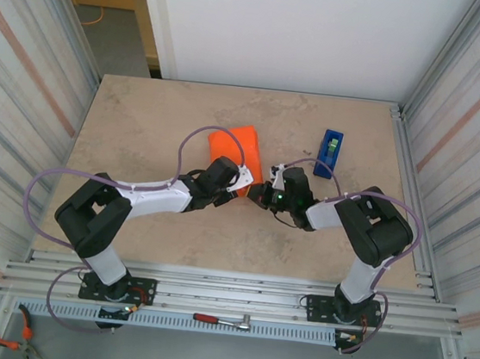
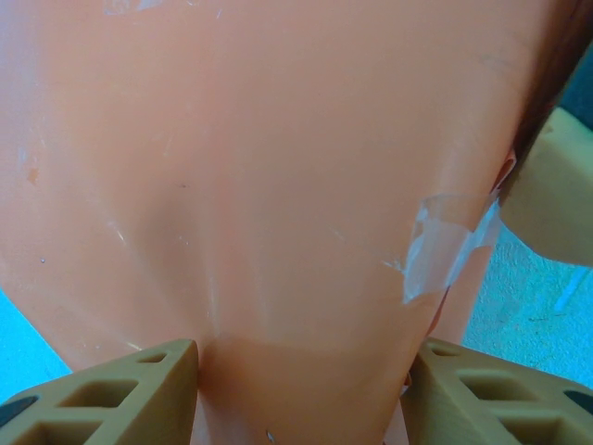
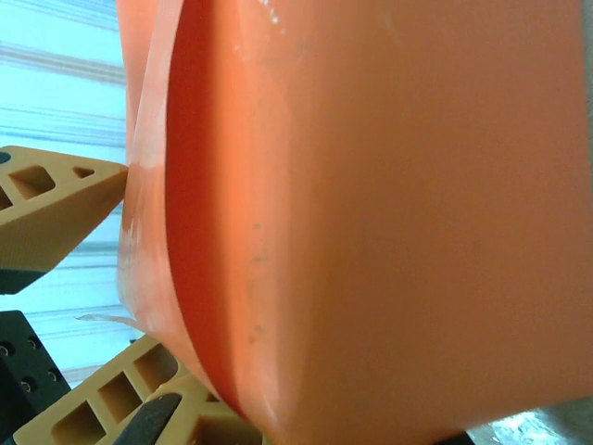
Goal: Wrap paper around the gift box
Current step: Wrap the gift box with the wrapping paper.
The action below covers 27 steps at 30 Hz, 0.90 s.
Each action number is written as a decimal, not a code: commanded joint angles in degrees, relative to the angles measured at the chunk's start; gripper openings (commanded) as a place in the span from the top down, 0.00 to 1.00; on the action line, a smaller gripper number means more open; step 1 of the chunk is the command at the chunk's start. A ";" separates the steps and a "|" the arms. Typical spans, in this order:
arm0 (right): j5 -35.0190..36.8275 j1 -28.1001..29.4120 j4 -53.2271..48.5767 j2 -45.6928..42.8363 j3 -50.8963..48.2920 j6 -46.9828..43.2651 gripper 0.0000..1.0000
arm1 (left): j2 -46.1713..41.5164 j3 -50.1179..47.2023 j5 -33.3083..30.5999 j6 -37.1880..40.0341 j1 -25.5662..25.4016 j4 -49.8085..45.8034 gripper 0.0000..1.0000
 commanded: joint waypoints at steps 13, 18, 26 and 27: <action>-1.45 -0.46 2.59 2.17 -0.15 0.93 1.00 | -0.51 -0.24 0.90 -0.34 -1.00 -3.82 0.43; -1.17 -0.32 2.70 1.41 -1.49 0.98 1.00 | -0.41 -0.13 0.91 -0.24 -0.93 -3.94 0.43; -1.67 -0.06 2.89 0.08 -0.92 1.78 1.00 | -0.50 -0.27 0.90 -0.29 -0.94 -3.89 0.43; -1.62 0.01 2.85 -0.40 -0.83 1.80 1.00 | -0.50 -0.27 0.89 -0.32 -0.93 -3.85 0.43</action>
